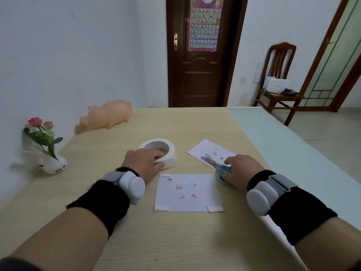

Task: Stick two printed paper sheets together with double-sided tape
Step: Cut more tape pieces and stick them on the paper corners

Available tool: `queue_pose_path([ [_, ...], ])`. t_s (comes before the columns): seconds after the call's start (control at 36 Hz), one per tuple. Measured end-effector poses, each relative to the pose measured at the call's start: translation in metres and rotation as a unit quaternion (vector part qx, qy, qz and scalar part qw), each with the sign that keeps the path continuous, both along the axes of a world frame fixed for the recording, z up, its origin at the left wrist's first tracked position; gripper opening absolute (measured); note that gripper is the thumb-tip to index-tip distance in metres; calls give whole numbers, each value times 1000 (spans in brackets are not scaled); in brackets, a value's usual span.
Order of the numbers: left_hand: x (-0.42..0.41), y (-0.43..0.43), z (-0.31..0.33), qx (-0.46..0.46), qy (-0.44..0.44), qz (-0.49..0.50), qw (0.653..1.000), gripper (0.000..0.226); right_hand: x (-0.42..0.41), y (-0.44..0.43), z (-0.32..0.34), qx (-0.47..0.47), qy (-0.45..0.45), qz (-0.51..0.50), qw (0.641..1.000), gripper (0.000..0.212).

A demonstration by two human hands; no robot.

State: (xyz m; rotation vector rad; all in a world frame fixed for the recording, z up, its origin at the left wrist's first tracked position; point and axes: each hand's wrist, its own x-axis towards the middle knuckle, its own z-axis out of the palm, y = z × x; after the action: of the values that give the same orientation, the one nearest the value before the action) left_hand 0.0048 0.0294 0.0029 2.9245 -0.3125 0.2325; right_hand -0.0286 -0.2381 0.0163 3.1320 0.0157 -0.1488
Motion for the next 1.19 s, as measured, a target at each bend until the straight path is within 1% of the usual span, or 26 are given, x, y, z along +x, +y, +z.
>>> queue_pose_path([
  [0.06, -1, 0, 2, -33, -15, 4, 999, 24, 2, 3, 1, -12, 7, 11, 1000, 40],
  [0.14, -6, -2, 11, -92, -49, 8, 995, 20, 6, 6, 0, -27, 3, 28, 999, 20],
  [0.22, -11, -6, 19, -154, -57, 3, 986, 17, 7, 9, -1, -27, -7, 23, 999, 25],
  [0.31, -13, -7, 23, -247, -50, 2, 968, 17, 3, 12, -1, -35, -29, 20, 999, 28],
  [0.36, -14, -8, 26, -288, -51, -1, 956, 14, -2, 14, -1, -46, -46, 13, 998, 31],
  [0.44, -17, -9, 28, -329, -47, -14, 943, 10, -6, 16, -2, -30, -89, -5, 996, 25],
  [0.5, -20, -9, 29, -361, -36, -26, 931, 10, -7, 15, -2, 23, -125, -22, 992, 24],
  [0.53, -22, -10, 30, -377, -28, -32, 925, 14, -8, 14, -1, 79, -132, -33, 988, 24],
  [0.56, -23, -11, 32, -390, -20, -37, 920, 17, -9, 14, 1, 162, -125, -39, 978, 22],
  [0.58, -25, -12, 34, -400, -12, -42, 915, 16, -10, 14, 3, 256, -110, -37, 960, 20],
  [0.61, -27, -14, 36, -409, -4, -48, 911, 13, -11, 15, 6, 347, -91, -32, 933, 20],
  [0.64, -29, -16, 38, -415, 7, -54, 908, 10, -13, 17, 10, 418, -77, -26, 905, 22],
  [0.67, -31, -16, 39, -421, 17, -62, 905, 9, -14, 19, 15, 463, -74, -20, 883, 25],
  [0.72, -34, -19, 40, -431, 36, -82, 898, 12, -17, 24, 25, 522, -75, -19, 849, 28],
  [0.78, -37, -21, 40, -437, 55, -98, 892, 22, -19, 30, 34, 586, -65, -25, 807, 28],
  [0.83, -39, -21, 39, -434, 70, -103, 892, 27, -20, 36, 39, 625, -48, -24, 779, 20],
  [0.89, -39, -22, 36, -427, 80, -111, 894, 28, -20, 42, 38, 634, -34, -18, 772, 12],
  [0.97, -39, -22, 34, -414, 89, -121, 898, 27, -18, 51, 33, 640, -18, -15, 768, 8],
  [1.08, -41, -23, 34, -407, 100, -131, 899, 26, -16, 59, 28, 635, 2, -21, 772, 9],
  [1.19, -42, -22, 34, -391, 96, -126, 907, 28, -17, 64, 25, 633, 0, -14, 774, 10],
])
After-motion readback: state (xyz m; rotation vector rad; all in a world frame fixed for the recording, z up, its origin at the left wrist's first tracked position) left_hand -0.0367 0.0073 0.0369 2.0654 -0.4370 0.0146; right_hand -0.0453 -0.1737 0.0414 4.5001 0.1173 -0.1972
